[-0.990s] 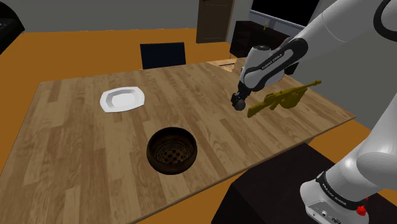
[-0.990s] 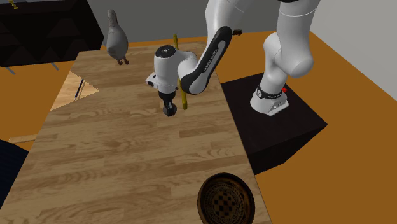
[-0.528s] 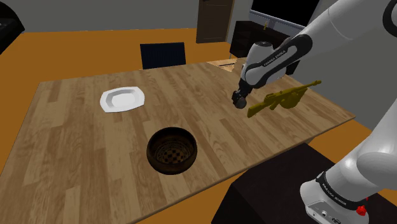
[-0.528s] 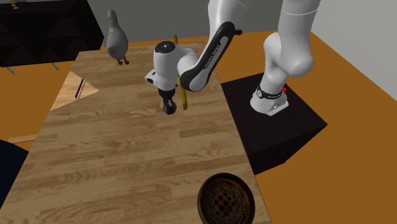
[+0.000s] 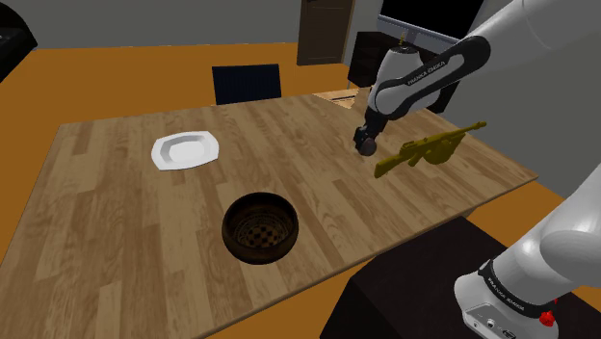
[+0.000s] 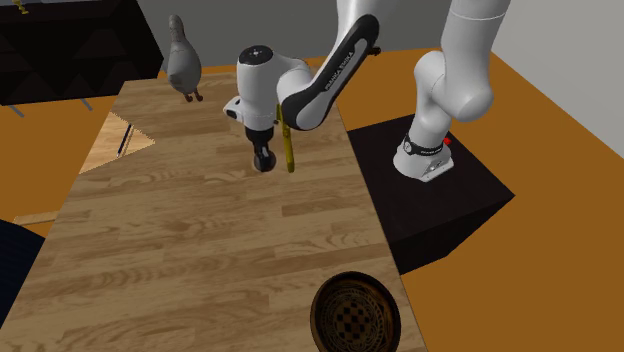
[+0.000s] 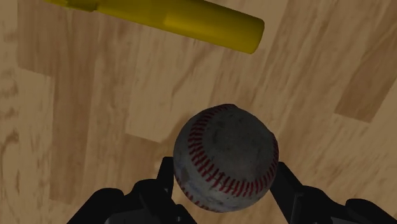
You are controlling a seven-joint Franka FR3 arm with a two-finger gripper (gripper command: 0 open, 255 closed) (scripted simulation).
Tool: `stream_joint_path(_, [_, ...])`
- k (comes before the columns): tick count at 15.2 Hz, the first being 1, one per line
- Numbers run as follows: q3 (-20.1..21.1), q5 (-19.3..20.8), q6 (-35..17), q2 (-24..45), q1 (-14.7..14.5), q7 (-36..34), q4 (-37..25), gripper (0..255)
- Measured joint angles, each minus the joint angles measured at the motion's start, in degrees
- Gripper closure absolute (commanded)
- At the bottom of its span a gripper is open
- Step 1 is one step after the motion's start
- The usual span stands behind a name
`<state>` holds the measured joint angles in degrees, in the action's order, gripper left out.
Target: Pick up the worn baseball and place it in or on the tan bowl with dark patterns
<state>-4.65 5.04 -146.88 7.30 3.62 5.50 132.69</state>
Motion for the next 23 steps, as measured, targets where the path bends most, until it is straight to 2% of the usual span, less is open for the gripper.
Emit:
stream_joint_path(21, [0.2, -0.3, 15.7, -9.8, -0.2, 0.9, -5.9, 255])
stream_joint_path(23, [1.0, -0.1, 16.1, -10.6, -0.9, -0.8, -5.3, 255])
